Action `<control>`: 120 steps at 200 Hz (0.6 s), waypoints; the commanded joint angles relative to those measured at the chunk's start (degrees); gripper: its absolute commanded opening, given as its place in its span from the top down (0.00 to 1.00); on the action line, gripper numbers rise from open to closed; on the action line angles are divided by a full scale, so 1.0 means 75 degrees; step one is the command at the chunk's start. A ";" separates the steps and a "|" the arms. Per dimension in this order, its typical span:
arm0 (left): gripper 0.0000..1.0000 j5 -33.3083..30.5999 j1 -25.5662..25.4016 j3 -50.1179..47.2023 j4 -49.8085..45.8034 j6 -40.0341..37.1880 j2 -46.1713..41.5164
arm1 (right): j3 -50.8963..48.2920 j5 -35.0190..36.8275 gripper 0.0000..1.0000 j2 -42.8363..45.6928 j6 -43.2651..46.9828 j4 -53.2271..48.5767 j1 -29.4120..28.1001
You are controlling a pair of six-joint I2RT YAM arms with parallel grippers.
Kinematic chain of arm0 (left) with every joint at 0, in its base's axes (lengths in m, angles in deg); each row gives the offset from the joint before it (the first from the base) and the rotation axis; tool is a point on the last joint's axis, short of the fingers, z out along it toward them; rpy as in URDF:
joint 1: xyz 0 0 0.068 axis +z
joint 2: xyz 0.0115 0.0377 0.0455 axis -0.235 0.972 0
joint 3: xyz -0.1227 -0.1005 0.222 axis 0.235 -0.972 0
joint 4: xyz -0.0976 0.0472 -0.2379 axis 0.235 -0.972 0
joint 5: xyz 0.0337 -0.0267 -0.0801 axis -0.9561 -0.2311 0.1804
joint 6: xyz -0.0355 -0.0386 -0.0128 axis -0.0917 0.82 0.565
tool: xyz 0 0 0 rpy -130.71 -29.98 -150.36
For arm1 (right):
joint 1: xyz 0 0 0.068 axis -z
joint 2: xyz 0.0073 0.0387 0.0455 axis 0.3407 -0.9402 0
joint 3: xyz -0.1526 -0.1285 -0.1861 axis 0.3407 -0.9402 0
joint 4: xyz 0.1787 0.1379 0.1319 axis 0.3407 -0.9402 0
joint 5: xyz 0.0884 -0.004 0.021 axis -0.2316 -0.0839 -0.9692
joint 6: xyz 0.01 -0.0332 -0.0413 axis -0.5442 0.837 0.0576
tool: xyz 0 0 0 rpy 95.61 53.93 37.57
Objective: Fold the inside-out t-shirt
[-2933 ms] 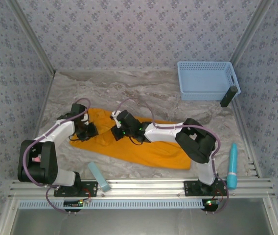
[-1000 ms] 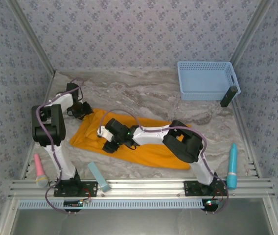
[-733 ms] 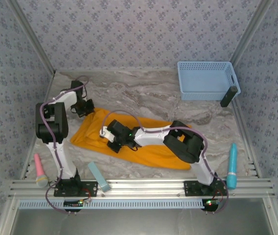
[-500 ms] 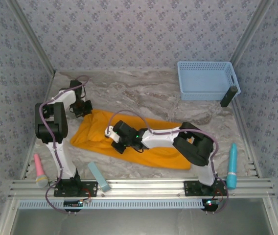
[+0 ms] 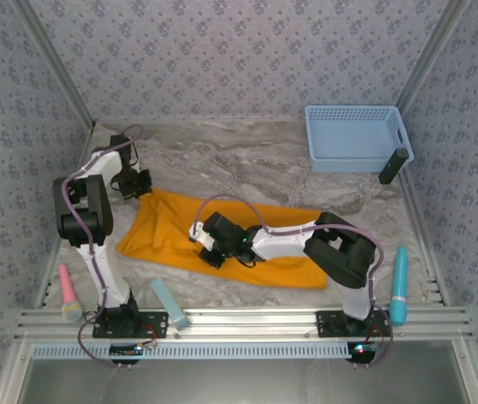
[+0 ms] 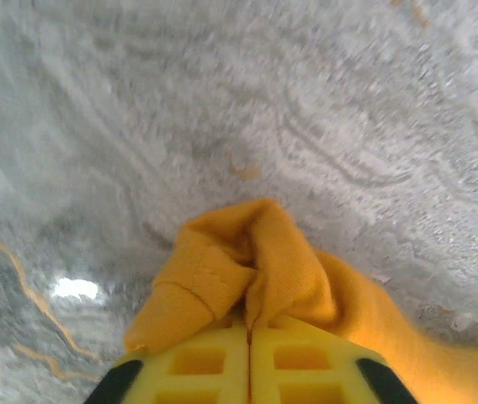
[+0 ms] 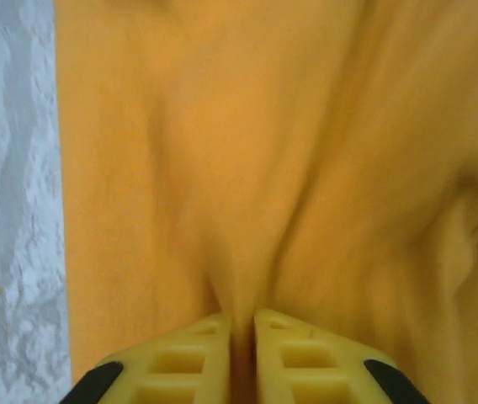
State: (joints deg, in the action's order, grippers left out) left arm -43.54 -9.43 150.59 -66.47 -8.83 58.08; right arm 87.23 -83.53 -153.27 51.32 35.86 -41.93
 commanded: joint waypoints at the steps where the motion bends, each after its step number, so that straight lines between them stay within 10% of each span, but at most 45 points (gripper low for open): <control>1: 0.74 0.0349 0.0119 0.0293 0.0000 -0.0133 -0.0191 | 0.0218 -0.0261 0.72 0.0145 0.0249 -0.0711 -0.0074; 120: 0.70 0.0542 -0.0165 -0.2537 0.0417 0.1050 -0.2502 | 0.2849 -0.0748 0.50 -0.1291 0.1137 0.0305 -0.0266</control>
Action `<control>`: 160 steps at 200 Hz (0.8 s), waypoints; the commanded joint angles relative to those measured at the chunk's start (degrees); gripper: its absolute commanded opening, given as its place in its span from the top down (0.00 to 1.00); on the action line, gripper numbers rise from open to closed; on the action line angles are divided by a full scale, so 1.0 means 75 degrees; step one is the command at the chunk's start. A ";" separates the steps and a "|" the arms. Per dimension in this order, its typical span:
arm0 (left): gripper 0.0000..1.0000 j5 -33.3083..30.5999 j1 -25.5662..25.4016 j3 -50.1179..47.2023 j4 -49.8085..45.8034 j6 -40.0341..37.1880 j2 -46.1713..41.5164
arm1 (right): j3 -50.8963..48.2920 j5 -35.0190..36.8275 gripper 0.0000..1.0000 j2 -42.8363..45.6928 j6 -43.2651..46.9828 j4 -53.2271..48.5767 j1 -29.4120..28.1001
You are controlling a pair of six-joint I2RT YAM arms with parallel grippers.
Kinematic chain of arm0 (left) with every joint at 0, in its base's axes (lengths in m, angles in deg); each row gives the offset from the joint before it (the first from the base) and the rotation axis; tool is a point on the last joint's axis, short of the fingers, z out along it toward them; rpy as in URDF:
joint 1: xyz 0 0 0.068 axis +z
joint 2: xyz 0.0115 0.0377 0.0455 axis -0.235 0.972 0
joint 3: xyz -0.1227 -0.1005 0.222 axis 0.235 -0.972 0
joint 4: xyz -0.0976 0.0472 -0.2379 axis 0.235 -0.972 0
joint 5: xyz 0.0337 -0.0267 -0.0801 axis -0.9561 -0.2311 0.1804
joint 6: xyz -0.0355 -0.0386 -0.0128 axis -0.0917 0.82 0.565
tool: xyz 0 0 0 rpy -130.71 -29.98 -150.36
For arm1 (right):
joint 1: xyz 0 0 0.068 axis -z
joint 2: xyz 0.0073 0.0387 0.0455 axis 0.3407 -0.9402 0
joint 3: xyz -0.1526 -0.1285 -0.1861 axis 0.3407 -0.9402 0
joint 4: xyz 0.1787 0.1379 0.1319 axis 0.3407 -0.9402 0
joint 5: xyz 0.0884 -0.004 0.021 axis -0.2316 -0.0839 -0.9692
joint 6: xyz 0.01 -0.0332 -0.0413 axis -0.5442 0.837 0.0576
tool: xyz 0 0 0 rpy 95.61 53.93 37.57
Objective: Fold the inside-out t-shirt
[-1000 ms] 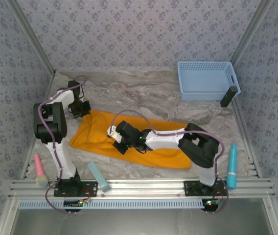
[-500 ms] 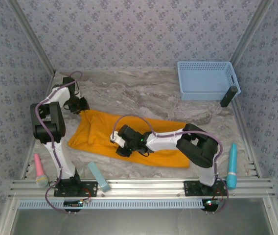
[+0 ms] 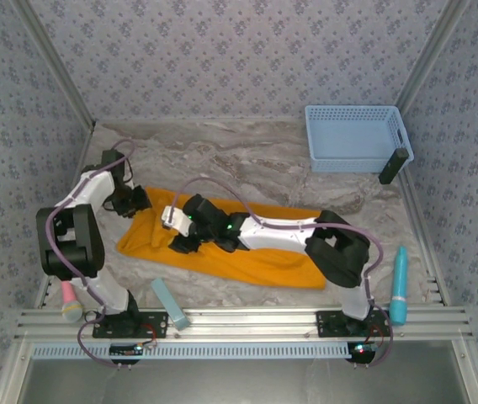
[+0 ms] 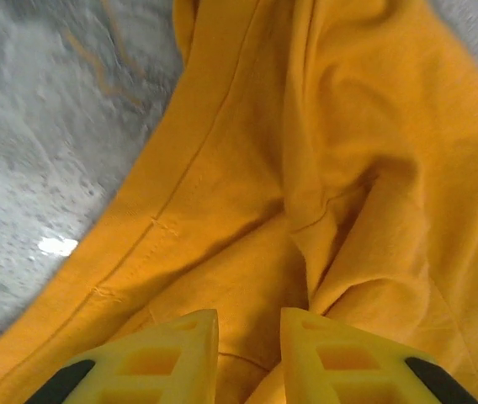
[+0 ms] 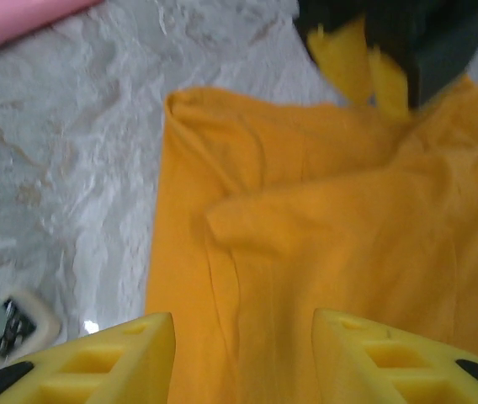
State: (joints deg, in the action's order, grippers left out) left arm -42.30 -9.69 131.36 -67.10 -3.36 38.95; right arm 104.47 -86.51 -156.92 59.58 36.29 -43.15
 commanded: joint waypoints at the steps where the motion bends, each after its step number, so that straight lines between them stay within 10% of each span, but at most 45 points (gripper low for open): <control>1: 0.69 0.0376 -0.0132 0.0029 0.0517 0.0330 0.0063 | 0.0581 -0.0352 0.50 -0.0833 0.0023 0.0255 -0.0101; 64: 0.73 0.0342 -0.0265 0.0457 0.0998 0.0479 0.0979 | 0.2441 0.0595 0.50 -0.2720 -0.0449 0.0283 -0.0312; 109: 1.00 -0.0069 -0.0184 0.0715 0.0781 0.0183 0.1273 | 0.1802 0.0916 1.00 -0.2342 -0.0556 0.0544 -0.0326; 160: 1.00 -0.0086 0.0129 0.1240 0.0243 -0.0186 0.1069 | 0.0324 0.0571 1.00 -0.0915 -0.0890 0.1630 -0.0020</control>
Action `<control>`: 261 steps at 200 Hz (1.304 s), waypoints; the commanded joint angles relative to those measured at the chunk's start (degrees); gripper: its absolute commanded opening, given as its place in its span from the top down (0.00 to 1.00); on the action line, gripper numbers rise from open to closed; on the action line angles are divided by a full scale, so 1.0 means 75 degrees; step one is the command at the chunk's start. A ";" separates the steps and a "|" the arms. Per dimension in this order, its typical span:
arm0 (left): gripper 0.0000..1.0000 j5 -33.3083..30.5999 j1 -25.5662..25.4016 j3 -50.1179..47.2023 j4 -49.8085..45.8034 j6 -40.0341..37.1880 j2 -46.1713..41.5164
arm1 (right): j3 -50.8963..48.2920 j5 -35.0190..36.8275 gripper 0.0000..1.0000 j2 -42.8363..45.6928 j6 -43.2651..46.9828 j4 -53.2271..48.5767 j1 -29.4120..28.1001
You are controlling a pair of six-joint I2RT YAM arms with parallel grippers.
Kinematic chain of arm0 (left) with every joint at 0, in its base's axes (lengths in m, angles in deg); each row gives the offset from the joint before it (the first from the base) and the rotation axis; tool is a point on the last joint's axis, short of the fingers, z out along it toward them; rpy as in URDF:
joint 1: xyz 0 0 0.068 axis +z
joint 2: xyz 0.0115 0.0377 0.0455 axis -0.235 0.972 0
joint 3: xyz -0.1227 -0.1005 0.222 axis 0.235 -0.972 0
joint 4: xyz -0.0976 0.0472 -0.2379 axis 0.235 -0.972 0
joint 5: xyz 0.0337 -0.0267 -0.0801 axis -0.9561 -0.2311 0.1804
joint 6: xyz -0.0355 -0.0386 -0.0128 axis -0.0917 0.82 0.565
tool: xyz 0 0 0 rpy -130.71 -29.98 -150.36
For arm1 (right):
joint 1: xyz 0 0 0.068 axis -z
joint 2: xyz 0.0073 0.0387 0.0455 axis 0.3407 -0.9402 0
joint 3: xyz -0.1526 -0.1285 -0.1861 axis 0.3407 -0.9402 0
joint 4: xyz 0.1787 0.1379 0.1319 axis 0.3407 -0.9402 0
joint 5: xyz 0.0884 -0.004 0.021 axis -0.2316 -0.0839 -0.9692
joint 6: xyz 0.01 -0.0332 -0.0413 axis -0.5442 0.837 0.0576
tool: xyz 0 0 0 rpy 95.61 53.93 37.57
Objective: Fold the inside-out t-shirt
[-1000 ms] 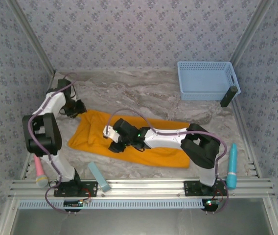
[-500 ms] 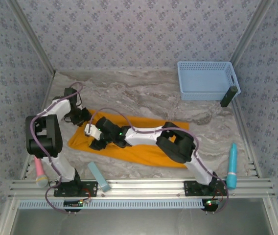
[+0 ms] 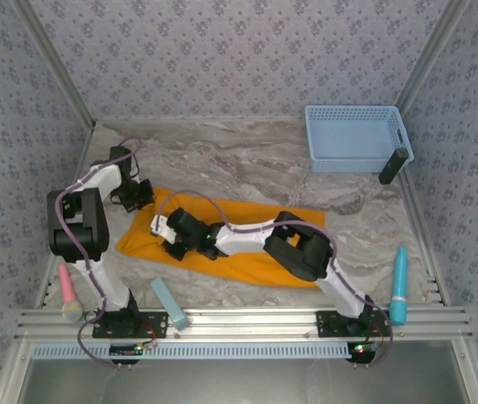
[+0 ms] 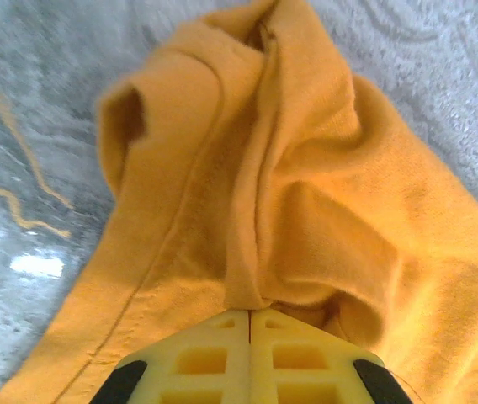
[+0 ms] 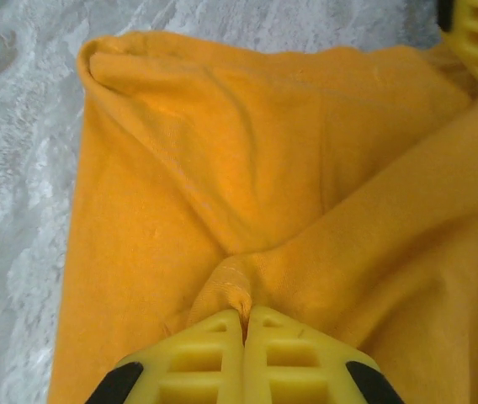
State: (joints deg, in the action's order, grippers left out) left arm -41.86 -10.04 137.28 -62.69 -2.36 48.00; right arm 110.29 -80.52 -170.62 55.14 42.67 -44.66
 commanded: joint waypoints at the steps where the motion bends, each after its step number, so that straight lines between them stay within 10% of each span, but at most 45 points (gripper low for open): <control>1: 1.00 -0.0148 0.0185 0.0461 -0.0353 -0.0327 -0.0141 | -0.0477 -0.0232 1.00 0.0927 -0.0305 0.0798 0.0189; 91: 1.00 -0.0319 0.0444 0.1178 -0.1285 -0.1228 0.0439 | -0.1396 -0.1531 1.00 0.0870 -0.1071 0.1671 0.0196; 116: 0.97 -0.0247 0.0793 0.1317 -0.1487 -0.1169 0.0549 | -0.1155 -0.1481 0.86 0.0757 -0.0741 0.1133 0.0033; 141: 0.55 -0.0269 0.1063 0.1310 -0.1498 -0.0686 0.0534 | -0.1188 -0.1179 0.77 0.1129 -0.0864 0.0885 0.0156; 169: 0.53 0.0365 0.1019 0.0530 -0.0815 0.0003 -0.0446 | -0.1708 -0.0655 0.56 0.2042 -0.0903 0.0642 0.0473; 261: 0.54 0.0389 -0.0155 -0.3335 -0.0118 0.1116 -0.3802 | -0.2060 0.0170 0.43 0.1645 -0.0657 -0.0042 0.0442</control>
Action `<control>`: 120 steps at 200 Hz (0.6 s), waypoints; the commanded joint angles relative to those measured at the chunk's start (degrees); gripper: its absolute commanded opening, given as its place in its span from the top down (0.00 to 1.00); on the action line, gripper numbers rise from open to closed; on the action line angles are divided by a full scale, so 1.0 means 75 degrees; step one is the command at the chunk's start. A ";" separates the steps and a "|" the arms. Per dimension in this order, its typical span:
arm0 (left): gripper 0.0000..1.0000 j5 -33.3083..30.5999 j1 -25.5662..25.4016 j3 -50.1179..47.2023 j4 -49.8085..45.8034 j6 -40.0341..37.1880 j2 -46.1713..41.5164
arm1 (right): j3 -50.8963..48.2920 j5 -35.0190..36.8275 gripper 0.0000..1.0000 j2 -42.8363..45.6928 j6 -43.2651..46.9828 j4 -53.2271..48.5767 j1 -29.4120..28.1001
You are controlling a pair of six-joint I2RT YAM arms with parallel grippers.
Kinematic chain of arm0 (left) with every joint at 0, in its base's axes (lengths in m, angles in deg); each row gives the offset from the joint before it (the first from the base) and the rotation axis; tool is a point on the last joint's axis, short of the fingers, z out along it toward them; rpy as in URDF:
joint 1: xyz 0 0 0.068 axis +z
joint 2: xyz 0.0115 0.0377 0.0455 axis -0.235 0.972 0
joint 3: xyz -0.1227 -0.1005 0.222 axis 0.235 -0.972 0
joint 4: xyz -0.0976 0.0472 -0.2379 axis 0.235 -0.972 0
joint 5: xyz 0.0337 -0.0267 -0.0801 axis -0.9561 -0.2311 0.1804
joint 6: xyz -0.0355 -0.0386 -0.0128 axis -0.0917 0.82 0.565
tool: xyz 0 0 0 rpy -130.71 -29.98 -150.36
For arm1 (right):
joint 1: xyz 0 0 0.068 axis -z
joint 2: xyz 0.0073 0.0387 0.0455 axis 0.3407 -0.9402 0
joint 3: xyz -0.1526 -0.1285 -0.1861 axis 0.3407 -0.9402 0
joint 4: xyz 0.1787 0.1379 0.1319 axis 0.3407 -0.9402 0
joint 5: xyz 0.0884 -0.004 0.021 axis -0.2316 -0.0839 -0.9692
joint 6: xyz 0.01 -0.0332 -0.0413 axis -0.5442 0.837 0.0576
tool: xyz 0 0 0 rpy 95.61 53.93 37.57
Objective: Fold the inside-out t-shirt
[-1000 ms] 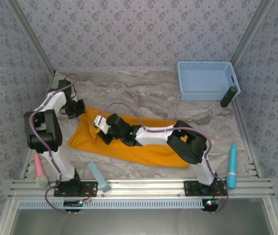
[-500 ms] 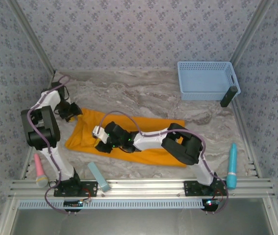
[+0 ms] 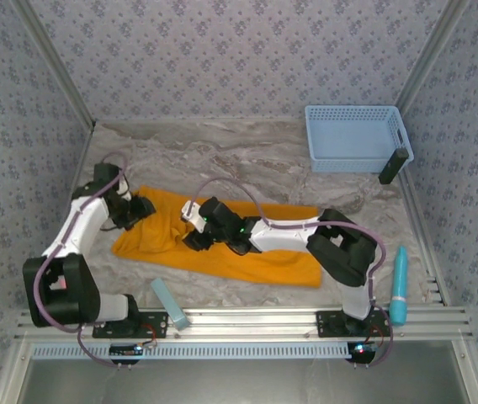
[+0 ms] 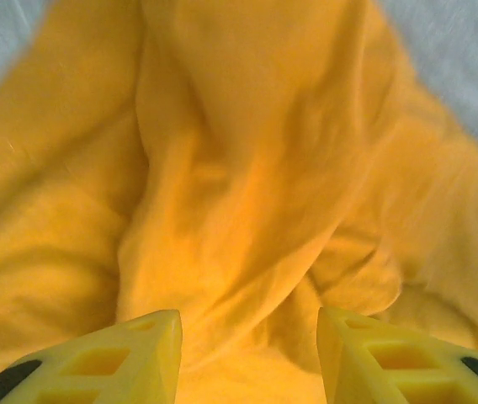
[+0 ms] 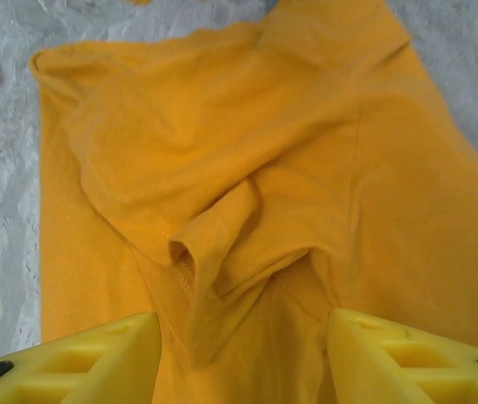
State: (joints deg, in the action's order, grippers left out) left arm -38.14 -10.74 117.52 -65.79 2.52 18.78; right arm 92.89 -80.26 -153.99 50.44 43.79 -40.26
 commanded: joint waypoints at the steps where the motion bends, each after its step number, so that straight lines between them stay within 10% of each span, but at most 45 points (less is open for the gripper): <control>1: 0.54 -0.0130 -0.0057 -0.0714 0.0298 0.0474 0.0107 | 0.0265 0.0143 0.43 -0.0602 -0.0033 -0.0206 -0.0150; 46: 0.56 -0.0742 -0.0044 -0.1084 0.0681 0.0672 0.0540 | 0.1000 0.0427 0.55 -0.1054 -0.0266 -0.0592 -0.0150; 81: 1.00 -0.0508 -0.0047 -0.0980 0.0662 0.0716 0.1010 | 0.0701 0.0364 0.95 -0.0654 -0.0331 -0.0465 -0.0268; 120: 1.00 -0.1157 -0.0024 -0.0746 -0.0024 0.0681 0.0096 | -0.0082 0.0162 1.00 0.0387 -0.0373 -0.0339 -0.0487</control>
State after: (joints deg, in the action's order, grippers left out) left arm -42.82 -11.13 109.70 -61.92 7.43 24.22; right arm 94.38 -77.92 -156.88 48.06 40.62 -42.52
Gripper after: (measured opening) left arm 0.060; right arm 0.063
